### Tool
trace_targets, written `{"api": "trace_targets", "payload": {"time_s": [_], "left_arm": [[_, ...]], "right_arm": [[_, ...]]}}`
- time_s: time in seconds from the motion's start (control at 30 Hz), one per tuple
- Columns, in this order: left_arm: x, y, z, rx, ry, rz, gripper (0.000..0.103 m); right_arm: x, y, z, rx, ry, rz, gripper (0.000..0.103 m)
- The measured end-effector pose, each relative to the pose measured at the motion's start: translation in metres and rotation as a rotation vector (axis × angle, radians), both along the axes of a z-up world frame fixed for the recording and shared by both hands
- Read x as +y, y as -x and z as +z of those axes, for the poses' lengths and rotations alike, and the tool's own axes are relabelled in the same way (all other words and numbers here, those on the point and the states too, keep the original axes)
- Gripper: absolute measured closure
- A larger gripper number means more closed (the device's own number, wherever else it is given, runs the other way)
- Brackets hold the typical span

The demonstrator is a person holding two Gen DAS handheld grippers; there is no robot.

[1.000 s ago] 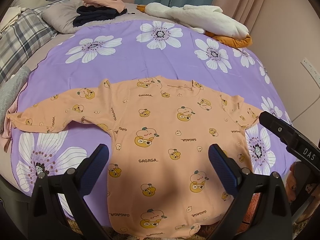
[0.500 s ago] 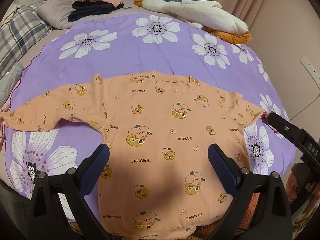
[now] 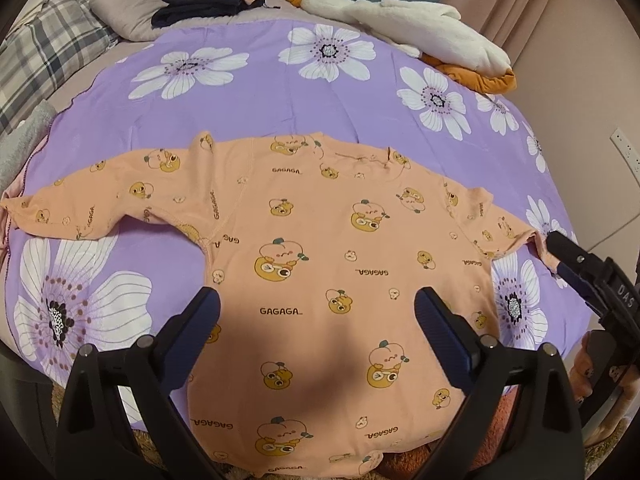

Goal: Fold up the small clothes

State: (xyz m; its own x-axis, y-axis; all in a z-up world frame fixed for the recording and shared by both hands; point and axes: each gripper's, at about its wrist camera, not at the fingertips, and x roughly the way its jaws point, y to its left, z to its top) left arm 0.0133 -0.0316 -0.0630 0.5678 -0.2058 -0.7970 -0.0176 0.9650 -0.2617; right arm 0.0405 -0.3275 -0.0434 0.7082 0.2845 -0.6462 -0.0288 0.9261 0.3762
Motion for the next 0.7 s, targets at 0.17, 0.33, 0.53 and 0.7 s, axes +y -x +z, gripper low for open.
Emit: {"api": "trace_targets", "payload": {"time_s": [0.17,0.33,0.53,0.7], "left_arm": [[-0.001,-0.002,-0.002,0.004,-0.001,0.0,0.006],[-0.005,-0.006,-0.009,0.024,-0.007,-0.005,0.006],[-0.011,-0.012,-0.02,0.055,-0.009,-0.018,0.007],[-0.015,-0.02,-0.036,0.101,-0.002,-0.029,0.01]], "right_arm": [[-0.016,-0.001,-0.004,0.014,-0.021,-0.029,0.001],[-0.043,-0.003,-0.011,0.035,-0.054,-0.093,0.003],[-0.08,-0.004,-0.024,0.069,-0.106,-0.184,0.007],[-0.13,-0.006,-0.035,0.096,-0.151,-0.297,0.017]]}}
